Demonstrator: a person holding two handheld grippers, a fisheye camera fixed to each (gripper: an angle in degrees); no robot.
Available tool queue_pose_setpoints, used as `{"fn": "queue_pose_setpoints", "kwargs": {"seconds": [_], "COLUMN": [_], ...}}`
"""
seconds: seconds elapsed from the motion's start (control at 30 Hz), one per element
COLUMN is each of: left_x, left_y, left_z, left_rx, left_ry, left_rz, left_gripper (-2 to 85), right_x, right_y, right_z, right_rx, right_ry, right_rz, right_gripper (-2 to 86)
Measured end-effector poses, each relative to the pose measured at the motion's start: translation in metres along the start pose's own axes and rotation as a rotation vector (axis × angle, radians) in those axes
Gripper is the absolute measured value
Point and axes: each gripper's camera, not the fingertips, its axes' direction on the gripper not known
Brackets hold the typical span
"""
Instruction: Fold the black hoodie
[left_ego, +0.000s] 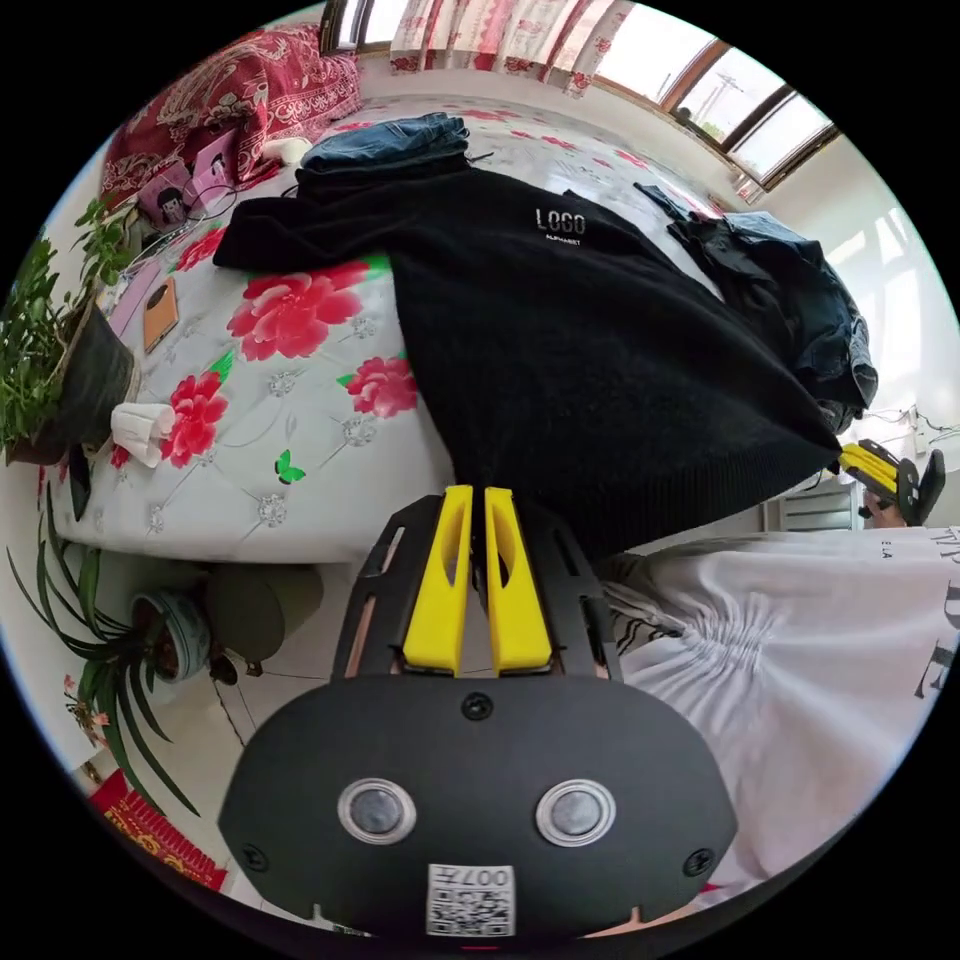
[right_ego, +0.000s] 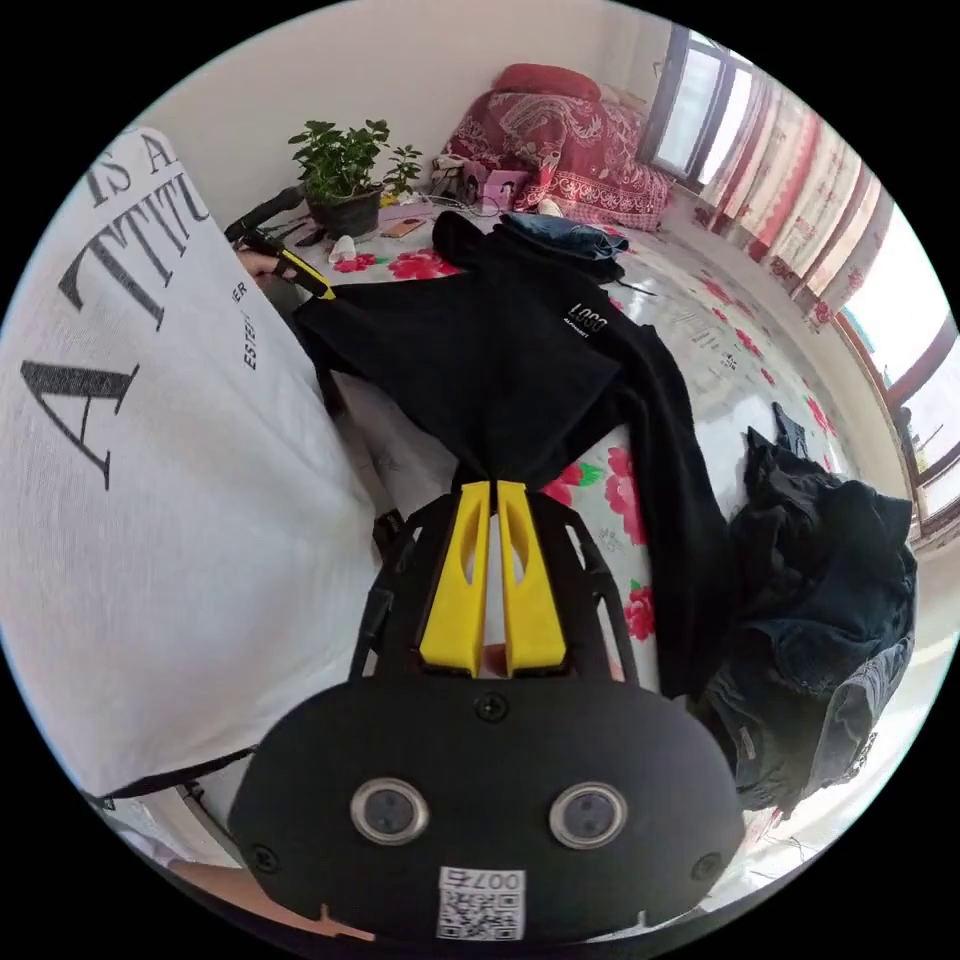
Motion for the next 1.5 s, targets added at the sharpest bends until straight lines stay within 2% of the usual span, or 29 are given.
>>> {"fn": "queue_pose_setpoints", "kwargs": {"seconds": [0.07,0.13,0.27,0.33,0.43,0.57,0.7,0.8,0.93,1.1,1.33,1.43,1.5], "left_x": [-0.005,-0.014,-0.045,-0.055,-0.076,-0.115,-0.154,-0.174,-0.193,-0.231,-0.281,-0.296,-0.311], "left_y": [0.016,0.032,0.049,0.050,0.051,0.045,0.014,-0.032,-0.103,-0.227,-0.336,-0.363,-0.368], "left_z": [0.022,0.052,0.064,0.052,0.024,-0.036,-0.081,-0.102,-0.130,-0.164,-0.171,-0.149,-0.132], "left_rx": [-0.063,-0.146,-0.218,-0.206,-0.161,0.012,0.175,0.240,0.333,0.409,0.381,0.250,0.140], "left_ry": [0.006,0.020,0.102,0.126,0.154,0.147,0.161,0.151,0.085,-0.041,-0.109,-0.182,-0.205], "left_rz": [-0.008,-0.039,-0.129,-0.104,-0.097,-0.180,-0.277,-0.307,-0.296,-0.317,-0.371,-0.367,-0.382], "left_gripper": [-0.4,-0.3,0.1,0.3,0.0,2.4,6.4,8.3,8.9,10.4,12.4,10.2,5.5], "right_x": [-0.042,-0.068,-0.081,-0.074,-0.052,-0.013,0.009,0.015,0.004,-0.001,0.031,0.040,0.045], "right_y": [0.011,0.029,0.065,0.064,0.052,0.025,-0.011,-0.039,-0.057,-0.053,-0.042,-0.037,-0.033], "right_z": [0.036,0.096,0.209,0.207,0.192,0.193,0.229,0.271,0.346,0.370,0.388,0.394,0.395], "right_rx": [-0.200,-0.361,-0.631,-0.560,-0.433,-0.291,-0.245,-0.273,-0.465,-0.465,-0.482,-0.497,-0.497], "right_ry": [-0.004,-0.041,-0.300,-0.319,-0.235,-0.053,-0.020,-0.020,-0.003,0.062,-0.014,-0.034,-0.043], "right_rz": [-0.114,-0.131,0.146,0.248,0.352,0.440,0.457,0.435,0.328,0.312,0.447,0.433,0.462], "right_gripper": [-0.2,-0.2,0.1,0.2,0.7,2.1,3.0,3.4,3.0,2.1,1.5,1.3,1.2]}}
